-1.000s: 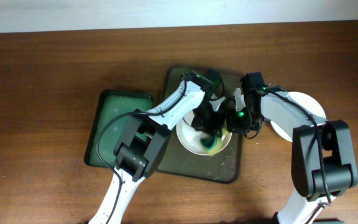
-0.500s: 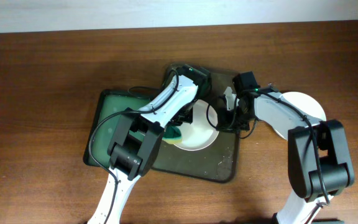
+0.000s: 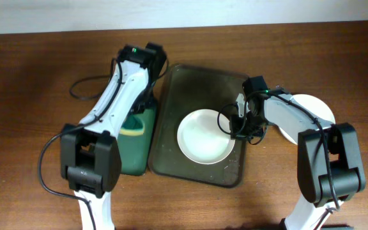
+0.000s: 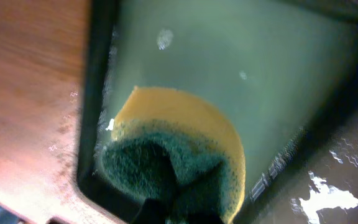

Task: Clean dirty plates on tray and stack at the side
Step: 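Return the sponge to the water tray with the left gripper, then lift the pink plate with the right gripper and place it on the stack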

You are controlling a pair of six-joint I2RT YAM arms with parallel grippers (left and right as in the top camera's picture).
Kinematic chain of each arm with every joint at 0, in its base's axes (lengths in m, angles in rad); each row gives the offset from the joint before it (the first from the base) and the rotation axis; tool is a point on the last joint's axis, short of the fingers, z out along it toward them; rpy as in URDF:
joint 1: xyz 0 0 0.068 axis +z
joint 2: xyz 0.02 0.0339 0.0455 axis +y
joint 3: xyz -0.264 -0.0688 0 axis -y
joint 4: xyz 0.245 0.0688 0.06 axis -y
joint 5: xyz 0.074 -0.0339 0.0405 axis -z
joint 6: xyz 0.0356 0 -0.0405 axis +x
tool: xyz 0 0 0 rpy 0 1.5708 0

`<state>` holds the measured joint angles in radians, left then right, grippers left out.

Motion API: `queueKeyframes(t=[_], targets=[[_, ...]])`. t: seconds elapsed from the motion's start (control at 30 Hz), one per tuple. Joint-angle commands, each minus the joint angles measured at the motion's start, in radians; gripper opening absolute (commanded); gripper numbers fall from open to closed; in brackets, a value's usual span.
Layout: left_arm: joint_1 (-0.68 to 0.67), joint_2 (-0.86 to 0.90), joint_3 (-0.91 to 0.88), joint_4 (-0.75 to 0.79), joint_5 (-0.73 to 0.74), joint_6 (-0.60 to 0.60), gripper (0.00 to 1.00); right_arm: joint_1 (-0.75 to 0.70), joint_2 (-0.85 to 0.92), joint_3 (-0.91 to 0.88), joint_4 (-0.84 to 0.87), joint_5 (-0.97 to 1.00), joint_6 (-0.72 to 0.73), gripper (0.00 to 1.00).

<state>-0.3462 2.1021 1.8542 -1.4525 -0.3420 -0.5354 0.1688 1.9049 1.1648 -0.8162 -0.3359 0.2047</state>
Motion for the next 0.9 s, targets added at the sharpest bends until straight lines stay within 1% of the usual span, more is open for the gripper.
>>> queueKeyframes(t=[0.0, 0.03, 0.07, 0.1, 0.13, 0.17, 0.2, 0.23, 0.3, 0.37, 0.4, 0.43, 0.53, 0.57, 0.67, 0.73, 0.77, 0.83, 0.87], targets=[[0.082, 0.007, -0.169, 0.129, 0.077, 0.09, 0.0, -0.005, -0.021, -0.004, 0.002, 0.03, -0.009, 0.07], [0.113, 0.0, -0.164, 0.136, 0.176, 0.148, 0.09, -0.005, -0.021, -0.004, 0.005, 0.029, -0.009, 0.06], [0.129, -0.011, -0.161, 0.136, 0.22, 0.165, 0.16, -0.005, -0.021, -0.004, 0.005, 0.029, -0.008, 0.06], [0.147, -0.038, -0.159, 0.135, 0.26, 0.185, 0.27, -0.005, -0.027, -0.004, 0.001, 0.026, -0.009, 0.05], [0.158, -0.077, -0.159, 0.132, 0.277, 0.193, 0.45, -0.005, -0.045, -0.004, -0.003, 0.026, -0.009, 0.05], [0.165, -0.127, -0.159, 0.128, 0.279, 0.193, 0.81, -0.003, -0.081, -0.004, -0.003, 0.027, -0.009, 0.04], [0.166, -0.187, -0.159, 0.124, 0.279, 0.194, 1.0, 0.004, -0.14, -0.004, -0.003, 0.038, -0.009, 0.05], [0.164, -0.244, -0.159, 0.123, 0.28, 0.193, 1.0, 0.017, -0.195, -0.004, -0.003, 0.065, -0.009, 0.04], [0.164, -0.344, -0.159, 0.108, 0.302, 0.193, 1.0, 0.076, -0.339, -0.004, -0.023, 0.197, -0.008, 0.04], [0.164, -0.419, -0.159, 0.09, 0.302, 0.193, 1.0, 0.182, -0.489, -0.004, -0.054, 0.399, -0.004, 0.04], [0.164, -0.456, -0.159, 0.085, 0.302, 0.193, 1.0, 0.272, -0.571, -0.004, -0.066, 0.562, -0.004, 0.04], [0.164, -0.478, -0.159, 0.082, 0.302, 0.192, 1.0, 0.319, -0.6, -0.004, -0.069, 0.655, -0.004, 0.04], [0.164, -0.487, -0.159, 0.083, 0.301, 0.185, 1.0, 0.453, -0.623, -0.004, -0.071, 0.858, -0.002, 0.04], [0.164, -0.487, -0.159, 0.083, 0.302, 0.185, 1.0, 0.5, -0.62, -0.004, -0.071, 0.929, 0.038, 0.04], [0.164, -0.487, -0.159, 0.083, 0.301, 0.185, 1.0, 0.652, -0.62, -0.004, -0.072, 1.121, 0.041, 0.04], [0.164, -0.487, -0.159, 0.083, 0.301, 0.185, 1.0, 0.748, -0.62, -0.004, -0.082, 1.187, 0.041, 0.04], [0.164, -0.487, -0.159, 0.083, 0.301, 0.185, 1.0, 0.798, -0.618, -0.004, -0.086, 1.189, 0.053, 0.04], [0.164, -0.487, -0.159, 0.083, 0.301, 0.185, 1.0, 0.847, -0.607, -0.004, -0.096, 1.209, 0.067, 0.04], [0.164, -0.487, -0.159, 0.083, 0.301, 0.185, 1.0, 0.847, -0.603, -0.004, -0.096, 1.227, 0.067, 0.04]])
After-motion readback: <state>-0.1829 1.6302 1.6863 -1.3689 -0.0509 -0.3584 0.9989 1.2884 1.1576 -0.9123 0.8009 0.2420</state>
